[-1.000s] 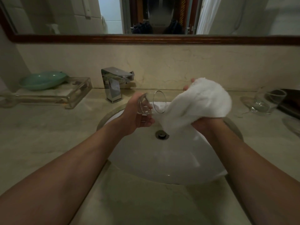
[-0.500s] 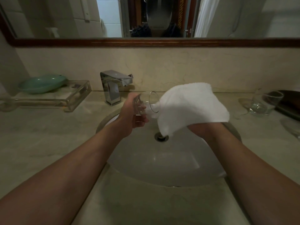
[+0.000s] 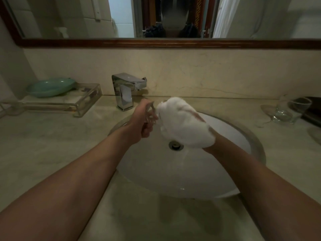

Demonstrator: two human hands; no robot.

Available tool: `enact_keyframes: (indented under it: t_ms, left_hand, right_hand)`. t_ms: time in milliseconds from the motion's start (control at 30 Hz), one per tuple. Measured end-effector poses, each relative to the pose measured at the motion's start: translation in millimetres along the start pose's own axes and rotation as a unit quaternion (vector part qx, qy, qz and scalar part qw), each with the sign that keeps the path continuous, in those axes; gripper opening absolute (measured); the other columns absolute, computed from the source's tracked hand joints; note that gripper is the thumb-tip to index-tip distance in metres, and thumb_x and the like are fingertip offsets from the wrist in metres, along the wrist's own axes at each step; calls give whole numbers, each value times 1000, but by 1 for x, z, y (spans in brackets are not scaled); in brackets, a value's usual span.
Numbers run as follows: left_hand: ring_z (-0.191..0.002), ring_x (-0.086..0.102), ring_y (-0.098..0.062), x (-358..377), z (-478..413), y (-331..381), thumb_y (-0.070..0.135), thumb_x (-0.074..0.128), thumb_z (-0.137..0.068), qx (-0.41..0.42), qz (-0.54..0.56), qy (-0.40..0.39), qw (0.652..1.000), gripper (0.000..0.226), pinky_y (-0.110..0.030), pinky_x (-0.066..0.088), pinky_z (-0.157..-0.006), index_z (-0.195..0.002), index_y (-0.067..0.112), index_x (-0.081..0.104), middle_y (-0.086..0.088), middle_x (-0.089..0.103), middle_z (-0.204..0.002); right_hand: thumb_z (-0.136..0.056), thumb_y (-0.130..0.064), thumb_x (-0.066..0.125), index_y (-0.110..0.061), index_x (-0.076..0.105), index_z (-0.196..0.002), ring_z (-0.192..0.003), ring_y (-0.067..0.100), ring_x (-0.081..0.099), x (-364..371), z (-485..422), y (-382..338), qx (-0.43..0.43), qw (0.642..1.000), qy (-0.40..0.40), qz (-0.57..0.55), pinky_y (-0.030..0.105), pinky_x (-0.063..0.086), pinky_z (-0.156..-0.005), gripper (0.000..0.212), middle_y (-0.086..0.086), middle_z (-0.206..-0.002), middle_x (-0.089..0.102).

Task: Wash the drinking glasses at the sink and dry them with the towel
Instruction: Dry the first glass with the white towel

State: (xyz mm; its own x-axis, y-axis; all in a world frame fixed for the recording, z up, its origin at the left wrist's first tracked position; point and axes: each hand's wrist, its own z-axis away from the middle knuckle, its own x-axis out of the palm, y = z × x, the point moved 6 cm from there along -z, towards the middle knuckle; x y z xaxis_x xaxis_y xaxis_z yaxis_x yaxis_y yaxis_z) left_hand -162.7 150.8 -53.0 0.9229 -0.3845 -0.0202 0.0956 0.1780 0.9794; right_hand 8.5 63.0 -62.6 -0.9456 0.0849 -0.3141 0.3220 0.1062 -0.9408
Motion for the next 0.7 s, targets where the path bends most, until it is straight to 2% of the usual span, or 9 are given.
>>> enact_keyframes:
  t_ms: [33,67,133,233,333,400,500,600,700]
  left_hand:
    - [-49,26,-16,1,0,1,57,42,-92,16,-27,-25,999,44,-27,17,-50,-62,25,47,2,39,-57]
    - [-49,24,-15,1,1,3,57,41,-93,31,-54,-39,997,44,-28,16,-50,-61,27,44,4,37,-57]
    - [-49,25,-13,-2,3,5,57,40,-95,46,-93,-31,994,44,-30,15,-51,-62,29,41,6,35,-56]
    - [-52,25,-13,-4,5,7,59,43,-93,43,-90,-10,995,44,-37,10,-59,-59,31,42,5,34,-59]
    - [-49,26,-11,-3,6,13,50,46,-97,63,-93,-4,994,46,-35,10,-59,-56,29,44,7,35,-56]
    - [-46,32,-10,2,7,20,41,51,-100,115,-133,-6,984,39,-25,16,-49,-63,26,53,9,42,-55]
    - [-45,38,-7,10,9,25,32,53,-101,163,-168,-21,972,28,-20,26,-42,-76,22,62,10,50,-58]
    - [-44,34,-8,11,10,22,44,51,-99,137,-110,-17,984,36,-23,22,-46,-70,24,57,11,44,-50]
    - [-45,35,-9,11,8,25,45,53,-93,181,-100,0,978,33,-23,25,-47,-67,25,55,9,44,-54]
  right_hand:
    - [-99,-18,57,-23,54,-118,-75,2,68,7,5,-15,-50,993,-41,103,20,58,-70,20,13,-123,67]
    - [-96,-23,62,-24,58,-121,-88,7,67,16,11,-38,-124,964,-64,226,20,57,-77,26,14,-132,64]
    - [-87,-30,72,-22,52,-140,-119,15,58,32,24,-54,-190,899,-122,375,23,48,-94,57,5,-141,57]
    - [-81,-53,75,-19,31,-156,-133,22,49,44,25,-36,-201,836,-106,500,26,42,-94,93,3,-154,44]
    - [-82,-60,71,-21,32,-155,-136,24,47,47,27,-41,-208,840,-73,496,32,46,-99,92,3,-156,42]
    - [-84,-59,70,-23,44,-148,-132,21,51,51,32,-39,-195,837,-107,501,26,43,-95,78,-1,-150,49]
    - [-86,-60,67,-23,51,-142,-123,22,56,52,36,-33,-150,851,-123,488,27,47,-92,70,-2,-141,56]
    - [-89,-52,65,-16,64,-121,-97,16,59,41,30,-47,-171,883,-15,437,7,34,-69,48,-6,-112,62]
    - [-83,-64,54,-25,54,-137,-113,11,55,48,25,-43,-158,914,-47,372,6,34,-78,67,-10,-132,57]
